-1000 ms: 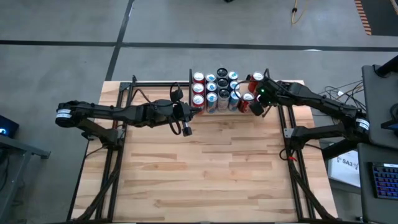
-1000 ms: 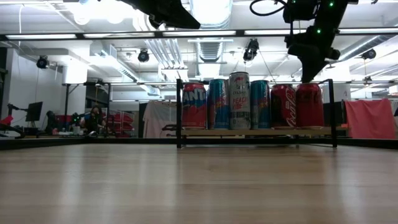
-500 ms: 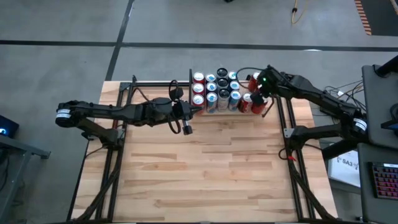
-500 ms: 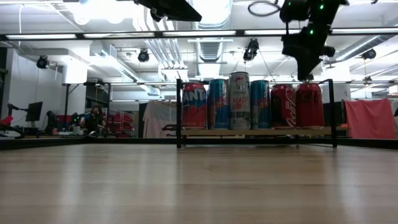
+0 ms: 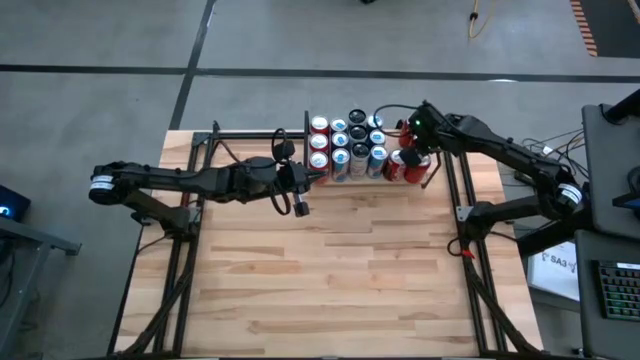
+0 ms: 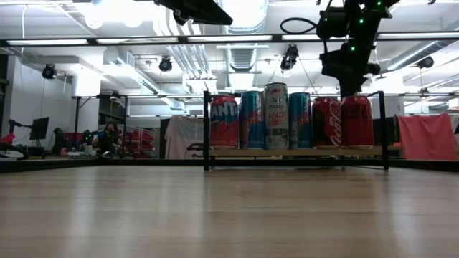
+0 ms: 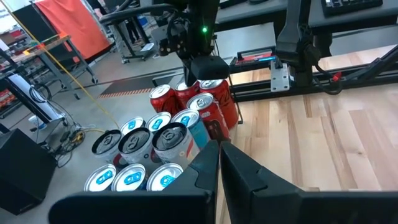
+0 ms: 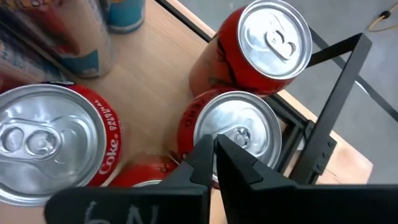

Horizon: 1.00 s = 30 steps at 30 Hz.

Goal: Place canned beverage on shelf
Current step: Adjust the soda cans on the shelf

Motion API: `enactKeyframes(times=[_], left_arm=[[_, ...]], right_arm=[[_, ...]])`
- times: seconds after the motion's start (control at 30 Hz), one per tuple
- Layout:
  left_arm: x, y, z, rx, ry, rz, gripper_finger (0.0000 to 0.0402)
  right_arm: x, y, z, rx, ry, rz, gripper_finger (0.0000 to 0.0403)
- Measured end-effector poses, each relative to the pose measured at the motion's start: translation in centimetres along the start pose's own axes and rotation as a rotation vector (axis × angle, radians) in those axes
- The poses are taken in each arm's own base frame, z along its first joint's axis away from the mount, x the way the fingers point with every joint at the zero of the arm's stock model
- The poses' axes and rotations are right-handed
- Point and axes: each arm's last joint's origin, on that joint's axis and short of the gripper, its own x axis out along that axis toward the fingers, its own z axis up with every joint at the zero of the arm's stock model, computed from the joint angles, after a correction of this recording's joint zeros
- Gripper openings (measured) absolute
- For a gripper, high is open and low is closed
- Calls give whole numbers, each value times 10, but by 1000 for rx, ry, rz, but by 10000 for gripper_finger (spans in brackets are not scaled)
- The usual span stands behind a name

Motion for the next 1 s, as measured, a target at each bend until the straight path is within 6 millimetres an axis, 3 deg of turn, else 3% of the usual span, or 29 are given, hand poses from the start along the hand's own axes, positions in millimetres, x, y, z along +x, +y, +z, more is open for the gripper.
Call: enactKeyframes(times=[0.43,0.7,1.0], left_arm=[[0,0,0,0,0,0,0],[0,0,0,8,-1,1,0],[0,0,0,9,-1,1,0]], right_arm=[[-8,-4,5,4,-50,-24,9],[4,-5,-1,14,-9,-42,9],[5,-3,1,11,-33,-1,9]])
